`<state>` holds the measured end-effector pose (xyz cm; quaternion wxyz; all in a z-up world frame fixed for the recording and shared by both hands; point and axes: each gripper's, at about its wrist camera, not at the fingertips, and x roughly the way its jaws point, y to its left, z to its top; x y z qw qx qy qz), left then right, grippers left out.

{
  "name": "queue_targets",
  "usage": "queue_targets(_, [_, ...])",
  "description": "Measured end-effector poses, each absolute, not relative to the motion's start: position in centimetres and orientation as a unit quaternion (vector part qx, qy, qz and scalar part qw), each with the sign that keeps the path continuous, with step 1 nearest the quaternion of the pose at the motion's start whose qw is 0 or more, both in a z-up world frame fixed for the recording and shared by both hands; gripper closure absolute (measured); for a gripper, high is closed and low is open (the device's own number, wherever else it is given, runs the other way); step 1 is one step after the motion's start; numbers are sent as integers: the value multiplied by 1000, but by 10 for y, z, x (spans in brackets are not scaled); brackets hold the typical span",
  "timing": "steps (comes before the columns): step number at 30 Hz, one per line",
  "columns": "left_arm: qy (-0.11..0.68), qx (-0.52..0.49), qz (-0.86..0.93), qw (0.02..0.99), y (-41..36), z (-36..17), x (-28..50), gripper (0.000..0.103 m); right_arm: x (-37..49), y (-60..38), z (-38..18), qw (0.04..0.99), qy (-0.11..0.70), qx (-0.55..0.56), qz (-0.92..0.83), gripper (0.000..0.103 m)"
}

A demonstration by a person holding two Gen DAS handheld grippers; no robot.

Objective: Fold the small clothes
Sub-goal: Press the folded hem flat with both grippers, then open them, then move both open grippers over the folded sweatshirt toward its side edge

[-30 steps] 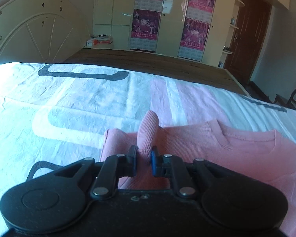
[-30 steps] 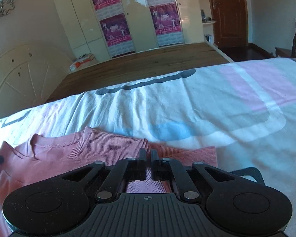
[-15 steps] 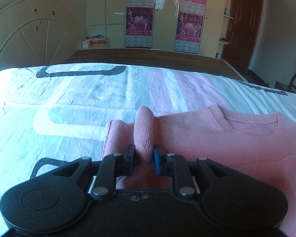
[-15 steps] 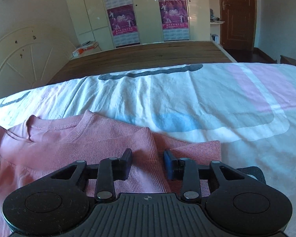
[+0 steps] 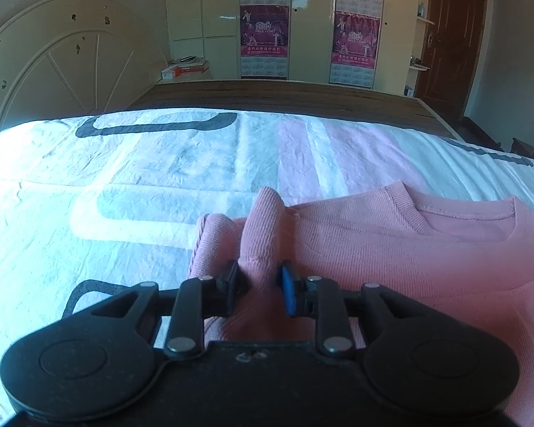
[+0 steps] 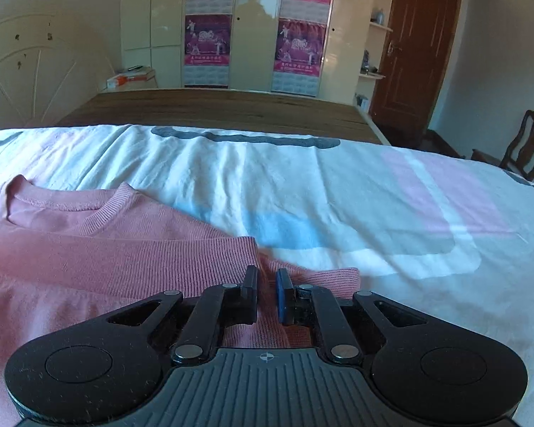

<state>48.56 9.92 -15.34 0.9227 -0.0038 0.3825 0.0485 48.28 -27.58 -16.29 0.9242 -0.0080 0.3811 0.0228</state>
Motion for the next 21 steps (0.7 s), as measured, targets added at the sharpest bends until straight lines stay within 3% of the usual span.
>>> queue_targets(1, [385, 0, 53, 922, 98, -152, 486, 74, 481, -276, -158, 926, 376, -4, 24, 89])
queue_targets(3, [389, 7, 65, 919, 97, -150, 486, 67, 475, -277, -145, 930, 366, 17, 26, 64])
queue_targets(4, [390, 9, 69, 918, 97, -149, 485, 62, 471, -277, -137, 933, 358, 28, 30, 46])
queue_targets(10, [389, 30, 86, 917, 92, -140, 470, 39, 447, -250, -104, 935, 343, 42, 80, 44])
queue_targets(21, [375, 32, 71, 924, 82, -105, 427, 32, 412, -175, -110, 914, 381, 32, 136, 44])
